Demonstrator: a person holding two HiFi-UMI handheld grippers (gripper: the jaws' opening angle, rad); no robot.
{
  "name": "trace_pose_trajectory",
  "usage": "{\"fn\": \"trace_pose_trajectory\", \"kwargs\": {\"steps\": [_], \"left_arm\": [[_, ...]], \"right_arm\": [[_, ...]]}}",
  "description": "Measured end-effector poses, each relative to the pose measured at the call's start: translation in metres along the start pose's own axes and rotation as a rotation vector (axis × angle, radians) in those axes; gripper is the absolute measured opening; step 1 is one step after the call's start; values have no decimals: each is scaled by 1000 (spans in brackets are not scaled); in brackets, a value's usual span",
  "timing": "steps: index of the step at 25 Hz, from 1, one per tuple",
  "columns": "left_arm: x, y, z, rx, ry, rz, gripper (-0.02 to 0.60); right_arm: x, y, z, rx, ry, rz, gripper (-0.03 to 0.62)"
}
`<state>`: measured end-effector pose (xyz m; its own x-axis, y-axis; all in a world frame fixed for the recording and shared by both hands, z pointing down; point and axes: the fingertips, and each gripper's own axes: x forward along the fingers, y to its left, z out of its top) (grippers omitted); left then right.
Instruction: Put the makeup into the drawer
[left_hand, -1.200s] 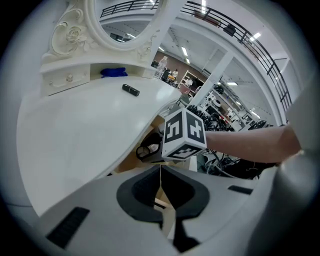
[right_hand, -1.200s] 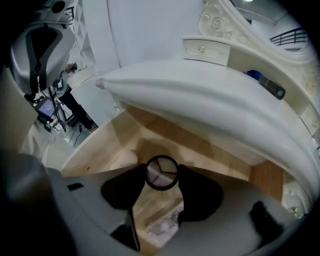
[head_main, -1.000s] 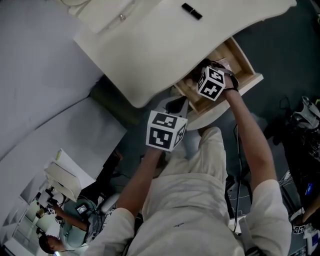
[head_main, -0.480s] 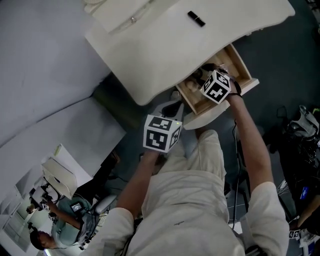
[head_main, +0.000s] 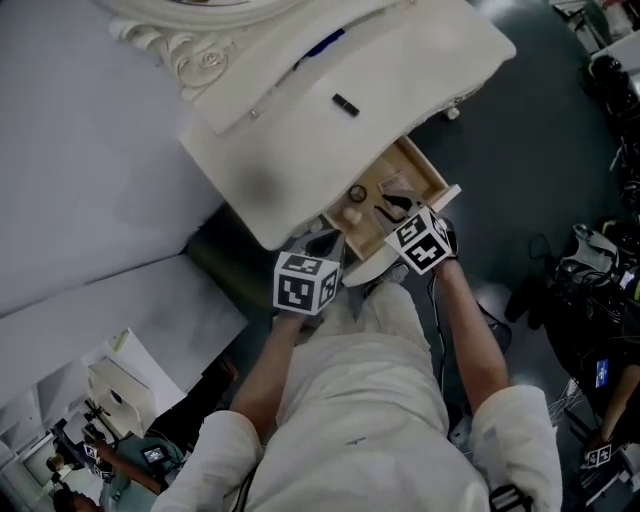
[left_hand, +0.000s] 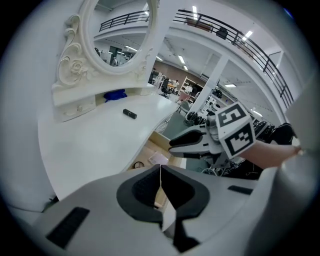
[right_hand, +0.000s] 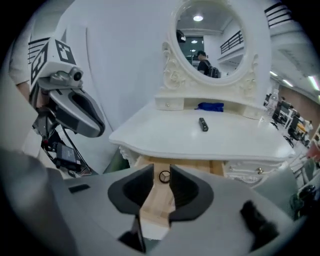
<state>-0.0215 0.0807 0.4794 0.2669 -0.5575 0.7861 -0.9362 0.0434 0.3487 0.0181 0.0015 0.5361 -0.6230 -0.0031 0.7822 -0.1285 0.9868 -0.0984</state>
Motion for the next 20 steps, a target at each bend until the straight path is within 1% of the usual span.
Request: {"fn": "trace_pose_trajectory", "kwargs": {"steps": [3, 8, 11, 14, 18, 20], "left_arm": [[-3, -16, 12, 21, -20, -9, 11], [0, -40, 27, 67, -35, -34, 11], [1, -55, 33, 96, -38, -51, 11], [-2, -67, 40, 127, -44, -66, 11], [-4, -80, 46, 148, -57, -93, 11], [-2, -84, 48, 156, -62, -99, 11]], "right_arm": [[-31, 3, 5, 46, -60, -53, 60], [-73, 12, 14, 152, -174, -100, 17], [-97, 19, 14, 240, -247, -116, 14], [-117, 26, 10, 319, -297, -139, 14], [-135, 31, 2, 402, -330, -168, 14], [-137, 30, -2, 419, -332, -174, 12]]}}
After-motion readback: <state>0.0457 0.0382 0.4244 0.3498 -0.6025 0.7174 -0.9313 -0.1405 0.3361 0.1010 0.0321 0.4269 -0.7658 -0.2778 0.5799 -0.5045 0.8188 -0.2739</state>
